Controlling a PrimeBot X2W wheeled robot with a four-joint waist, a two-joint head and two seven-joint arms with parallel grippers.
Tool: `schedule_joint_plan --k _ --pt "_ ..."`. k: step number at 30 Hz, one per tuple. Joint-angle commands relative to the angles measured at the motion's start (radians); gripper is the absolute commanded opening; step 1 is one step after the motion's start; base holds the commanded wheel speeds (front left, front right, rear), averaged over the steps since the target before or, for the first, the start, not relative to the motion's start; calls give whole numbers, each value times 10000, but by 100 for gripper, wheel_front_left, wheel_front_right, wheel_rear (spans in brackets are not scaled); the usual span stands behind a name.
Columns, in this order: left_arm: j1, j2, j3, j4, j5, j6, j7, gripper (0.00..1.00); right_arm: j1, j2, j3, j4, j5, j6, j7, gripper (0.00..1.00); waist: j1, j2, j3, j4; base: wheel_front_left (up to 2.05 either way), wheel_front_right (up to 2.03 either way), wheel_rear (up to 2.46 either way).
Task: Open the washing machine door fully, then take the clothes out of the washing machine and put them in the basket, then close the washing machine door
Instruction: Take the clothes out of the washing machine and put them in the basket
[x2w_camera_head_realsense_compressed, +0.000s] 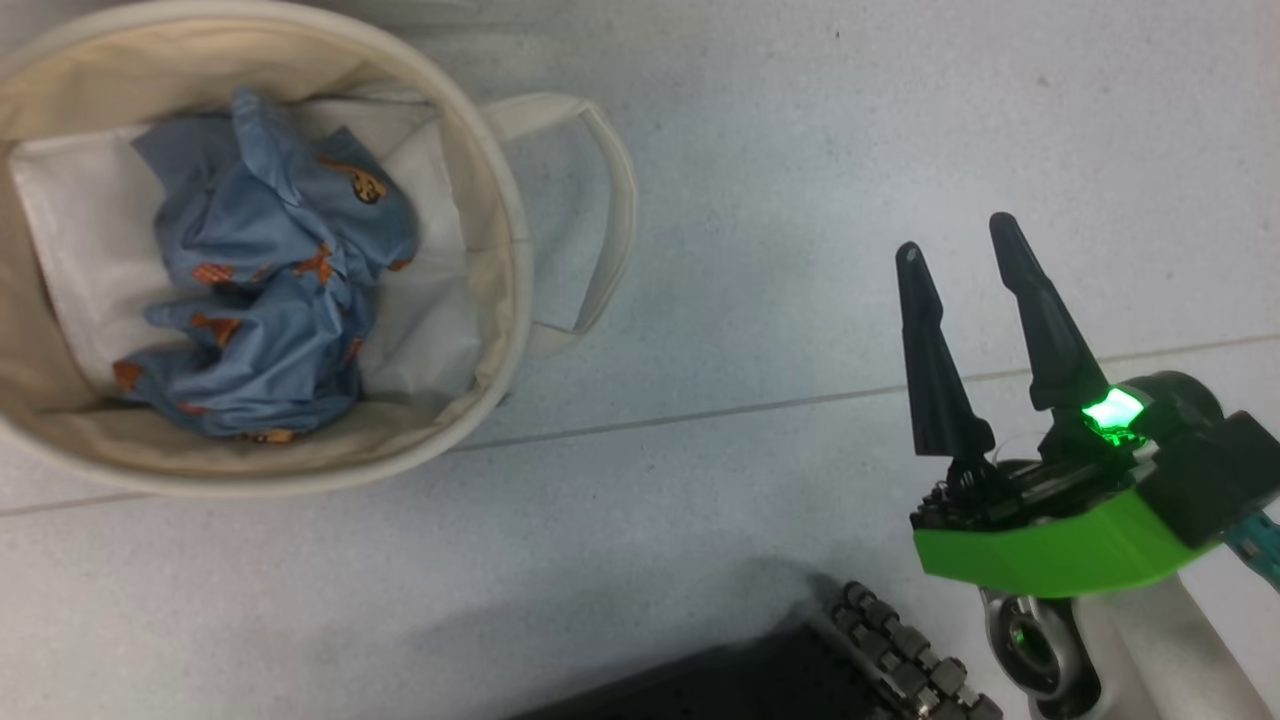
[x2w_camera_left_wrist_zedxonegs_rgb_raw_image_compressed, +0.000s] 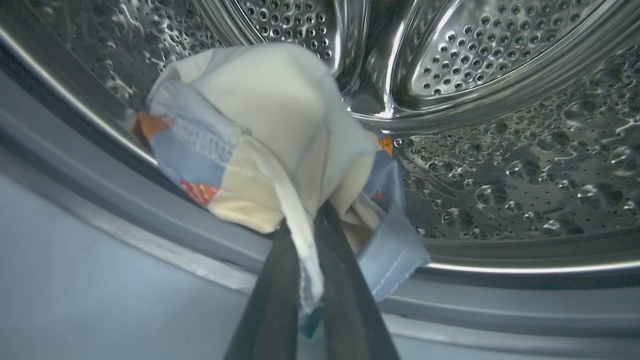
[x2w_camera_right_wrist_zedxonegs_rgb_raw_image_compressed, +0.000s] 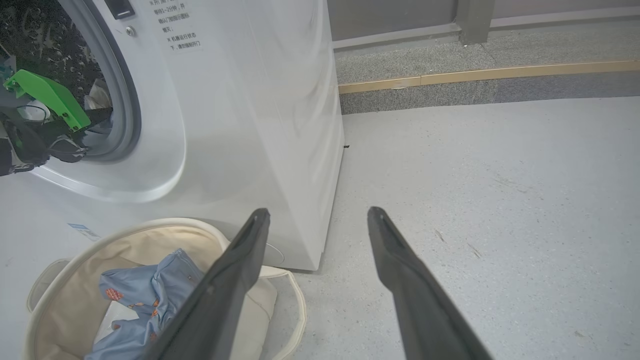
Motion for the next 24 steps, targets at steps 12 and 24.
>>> schedule_joint_plan --k 12,24 --pt "1398 34 -583 -996 341 -950 -584 0 -280 197 555 319 302 73 -49 100 -1 1 -1804 574 0 0 0" --pt "5422 47 -1897 -4575 -193 -1101 -488 0 -397 341 1346 1600 925 73 -49 100 -1 1 -4934 1513 0 0 0"
